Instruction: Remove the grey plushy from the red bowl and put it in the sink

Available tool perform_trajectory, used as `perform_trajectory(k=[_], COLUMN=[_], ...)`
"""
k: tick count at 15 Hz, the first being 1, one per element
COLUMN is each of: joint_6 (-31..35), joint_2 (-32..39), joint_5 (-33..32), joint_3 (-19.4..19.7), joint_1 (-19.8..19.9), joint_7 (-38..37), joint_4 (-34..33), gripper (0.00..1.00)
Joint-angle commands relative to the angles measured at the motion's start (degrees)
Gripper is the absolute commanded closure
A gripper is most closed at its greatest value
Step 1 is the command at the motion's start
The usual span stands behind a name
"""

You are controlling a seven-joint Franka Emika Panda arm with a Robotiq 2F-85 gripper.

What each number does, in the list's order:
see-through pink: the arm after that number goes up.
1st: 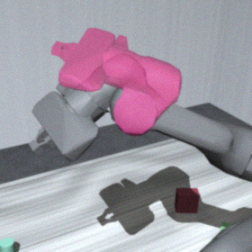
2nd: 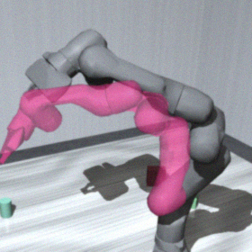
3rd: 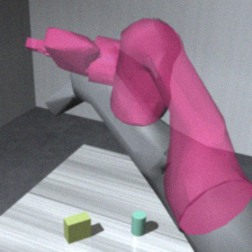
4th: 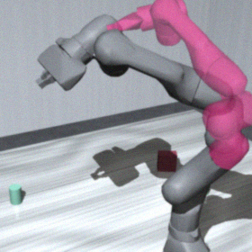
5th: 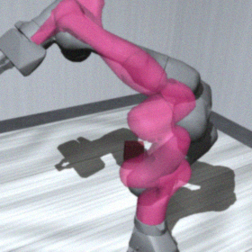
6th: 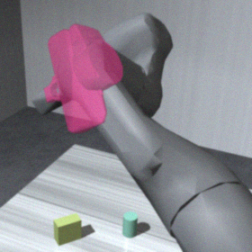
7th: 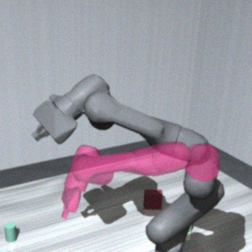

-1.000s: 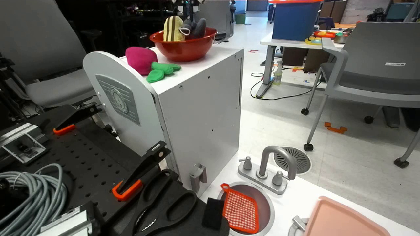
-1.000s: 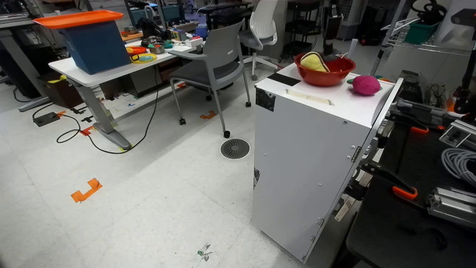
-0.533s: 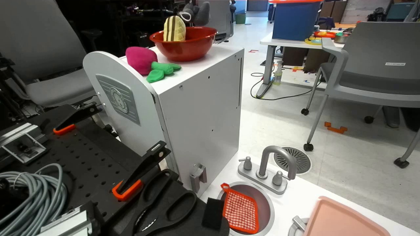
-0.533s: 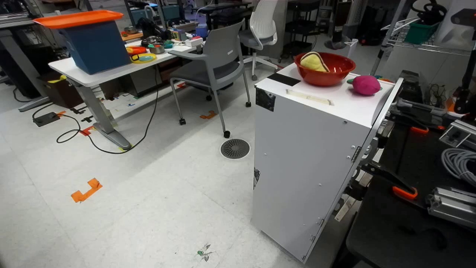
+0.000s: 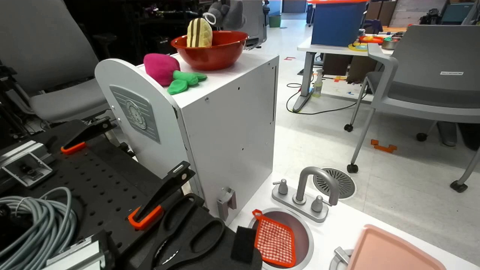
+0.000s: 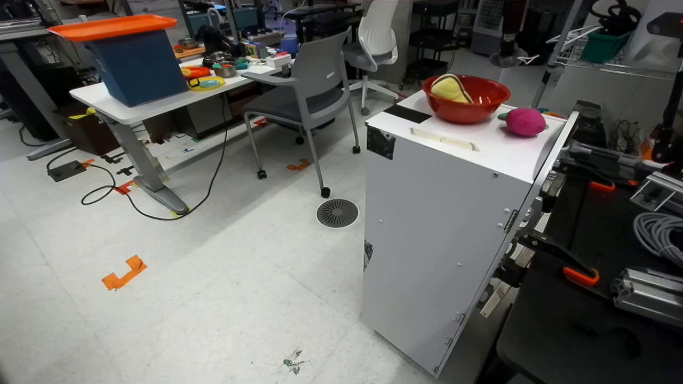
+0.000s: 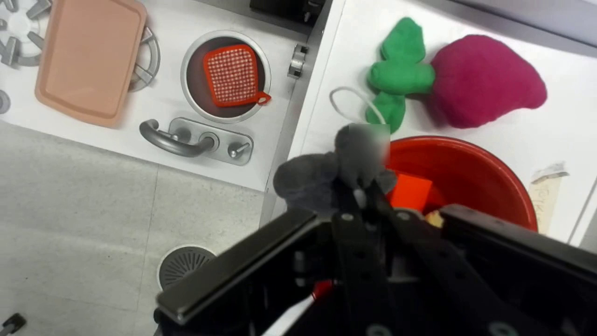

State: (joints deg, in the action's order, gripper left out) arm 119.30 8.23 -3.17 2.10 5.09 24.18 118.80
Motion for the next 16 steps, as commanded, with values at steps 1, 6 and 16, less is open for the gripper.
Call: perform_trajectory(k=[1,6,16], joint_6=[0.6,0.4,1.4], joint_2=[-0.7,-0.6,-2.0], joint_5=[1.7,2.4,3.8], joint_3=[1.0,1.8,3.5], joint_1=[1.1,2.0,3.5], joint_7=[-0.8,-1.5,-3.8], joint_4=[1.8,2.5,4.9], gripper=[0.98,0.98,0.98])
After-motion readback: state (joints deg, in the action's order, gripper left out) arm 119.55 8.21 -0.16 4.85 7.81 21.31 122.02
